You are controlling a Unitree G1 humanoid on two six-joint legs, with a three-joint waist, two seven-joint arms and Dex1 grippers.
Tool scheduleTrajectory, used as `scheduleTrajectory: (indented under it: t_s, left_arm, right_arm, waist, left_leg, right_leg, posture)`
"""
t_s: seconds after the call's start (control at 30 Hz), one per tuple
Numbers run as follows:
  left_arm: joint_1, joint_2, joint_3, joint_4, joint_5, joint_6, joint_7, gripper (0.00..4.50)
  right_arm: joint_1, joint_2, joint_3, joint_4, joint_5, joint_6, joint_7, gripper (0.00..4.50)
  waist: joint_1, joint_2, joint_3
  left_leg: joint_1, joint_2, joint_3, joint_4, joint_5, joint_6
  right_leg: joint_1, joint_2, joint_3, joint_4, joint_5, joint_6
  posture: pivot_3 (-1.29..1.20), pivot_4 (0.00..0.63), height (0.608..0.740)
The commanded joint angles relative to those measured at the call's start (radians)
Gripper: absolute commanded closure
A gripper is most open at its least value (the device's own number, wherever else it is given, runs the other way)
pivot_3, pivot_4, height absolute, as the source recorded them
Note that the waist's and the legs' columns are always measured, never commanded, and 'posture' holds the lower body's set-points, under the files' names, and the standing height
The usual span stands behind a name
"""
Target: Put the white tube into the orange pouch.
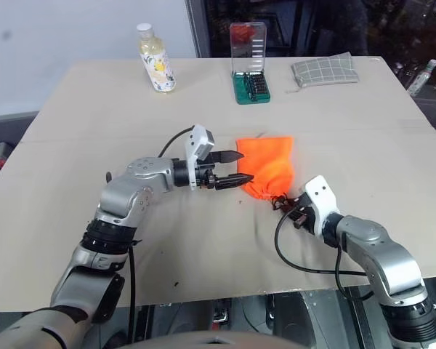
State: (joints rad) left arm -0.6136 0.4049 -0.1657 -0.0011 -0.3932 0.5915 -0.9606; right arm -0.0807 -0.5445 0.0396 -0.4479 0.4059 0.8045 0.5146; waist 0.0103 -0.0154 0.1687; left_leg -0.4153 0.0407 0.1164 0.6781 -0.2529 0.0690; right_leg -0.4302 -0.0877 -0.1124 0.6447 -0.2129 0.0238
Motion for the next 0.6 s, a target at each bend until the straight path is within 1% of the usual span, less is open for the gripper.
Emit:
scheduleTrajectory:
  t_s: [0.03, 0.07, 0.1, 0.13, 0.2, 0.27, 0.3, 0.37, 0.4, 0.47, 0.53, 0.6]
  left_arm:
    - [-0.006, 0.004, 0.016, -0.014, 0.002, -0.021, 0.008, 0.59]
    - [-0.006, 0.004, 0.017, -0.013, 0.003, -0.021, 0.010, 0.59]
    - [-0.012, -0.002, 0.024, -0.004, 0.000, -0.020, 0.017, 0.59]
    - [-0.021, -0.009, 0.034, 0.005, -0.007, -0.013, 0.024, 0.59]
    - [-0.035, -0.017, 0.044, 0.018, -0.015, -0.008, 0.033, 0.59]
    - [-0.046, -0.025, 0.055, 0.030, -0.024, -0.004, 0.038, 0.59]
    - [-0.057, -0.031, 0.063, 0.039, -0.031, -0.002, 0.039, 0.59]
    - [-0.100, -0.056, 0.091, 0.072, -0.047, -0.002, 0.050, 0.59]
    - [-0.115, -0.064, 0.099, 0.083, -0.052, -0.004, 0.053, 0.59]
    - [-0.147, -0.077, 0.105, 0.097, -0.053, -0.019, 0.049, 0.59]
    - [-0.175, -0.082, 0.099, 0.095, -0.054, -0.037, 0.032, 0.59]
    - [-0.198, -0.084, 0.092, 0.091, -0.055, -0.051, 0.013, 0.59]
  right_arm:
    - [-0.002, 0.013, -0.032, -0.010, 0.052, -0.009, 0.036, 4.46]
    - [-0.002, 0.019, -0.043, -0.014, 0.066, -0.006, 0.041, 4.46]
    - [-0.010, 0.032, -0.100, -0.045, 0.160, 0.027, 0.063, 4.46]
    - [-0.036, 0.046, -0.174, -0.075, 0.296, 0.071, 0.074, 4.46]
    - [-0.084, 0.055, -0.282, -0.112, 0.512, 0.136, 0.078, 4.46]
    - [-0.140, 0.036, -0.336, -0.119, 0.661, 0.177, 0.055, 4.46]
    - [-0.207, 0.028, -0.360, -0.108, 0.745, 0.188, 0.026, 4.46]
    - [-0.405, 0.028, -0.394, -0.033, 0.870, 0.174, -0.049, 4.46]
    - [-0.469, 0.027, -0.402, -0.004, 0.913, 0.169, -0.078, 4.46]
    - [-0.519, 0.006, -0.385, 0.029, 0.926, 0.193, -0.108, 4.46]
    - [-0.497, -0.034, -0.349, 0.023, 0.893, 0.219, -0.098, 4.46]
    - [-0.465, -0.061, -0.326, 0.015, 0.875, 0.225, -0.098, 4.46]
  waist:
    - [0.002, 0.000, 0.000]
    - [0.002, 0.000, 0.000]
    - [0.002, 0.000, 0.000]
    - [0.003, 0.000, 0.000]
    - [0.002, 0.000, 0.000]
    - [0.002, 0.000, 0.000]
    - [0.003, 0.000, 0.000]
    - [-0.001, 0.000, 0.001]
    - [-0.001, 0.000, 0.002]
    - [0.007, -0.001, 0.001]
    - [0.013, -0.002, 0.000]
    - [0.013, -0.002, 0.000]
  left_leg:
    - [0.000, 0.000, 0.000, 0.000, 0.000, 0.000]
    - [0.000, 0.000, 0.000, 0.000, 0.000, 0.000]
    - [0.000, 0.000, 0.000, 0.000, 0.000, 0.000]
    - [0.000, 0.000, 0.000, 0.000, 0.000, 0.000]
    - [-0.001, 0.000, 0.000, 0.000, 0.000, 0.000]
    - [-0.001, 0.000, 0.000, 0.001, 0.000, 0.000]
    - [0.000, 0.000, -0.001, 0.001, 0.000, 0.000]
    - [0.000, 0.001, -0.002, 0.002, -0.001, 0.001]
    - [0.000, 0.001, -0.001, 0.002, -0.002, 0.003]
    - [-0.001, 0.001, -0.002, 0.002, -0.002, 0.004]
    - [-0.001, 0.001, -0.006, 0.002, 0.000, 0.000]
    - [-0.002, 0.000, -0.006, 0.002, -0.001, 0.002]
  right_leg:
    - [0.000, 0.000, 0.000, 0.000, 0.000, -0.001]
    - [0.000, 0.000, 0.000, 0.000, 0.001, -0.001]
    - [0.000, 0.000, 0.000, 0.000, 0.001, -0.002]
    - [0.000, 0.000, 0.000, 0.000, 0.001, -0.002]
    - [0.000, 0.000, 0.000, 0.000, 0.002, -0.003]
    - [0.000, 0.000, 0.000, 0.000, 0.002, -0.003]
    - [0.001, 0.000, -0.001, 0.000, 0.002, -0.003]
    - [0.001, 0.000, -0.002, 0.000, 0.002, -0.003]
    - [0.001, 0.000, -0.001, 0.000, 0.003, -0.005]
    - [0.000, 0.000, -0.003, 0.001, 0.004, -0.006]
    - [0.004, 0.000, -0.005, -0.001, 0.004, -0.007]
    - [0.004, 0.000, -0.005, -0.003, 0.004, -0.007]
  posture:
    - [0.00, 0.150, 0.740]
    - [0.00, 0.150, 0.740]
    - [0.00, 0.150, 0.740]
    - [0.00, 0.150, 0.740]
    - [0.00, 0.150, 0.740]
    - [0.00, 0.150, 0.740]
    - [0.00, 0.150, 0.740]
    - [0.00, 0.150, 0.740]
    - [0.00, 0.150, 0.740]
    - [0.00, 0.150, 0.740]
    - [0.00, 0.150, 0.740]
    - [0.00, 0.150, 0.740]
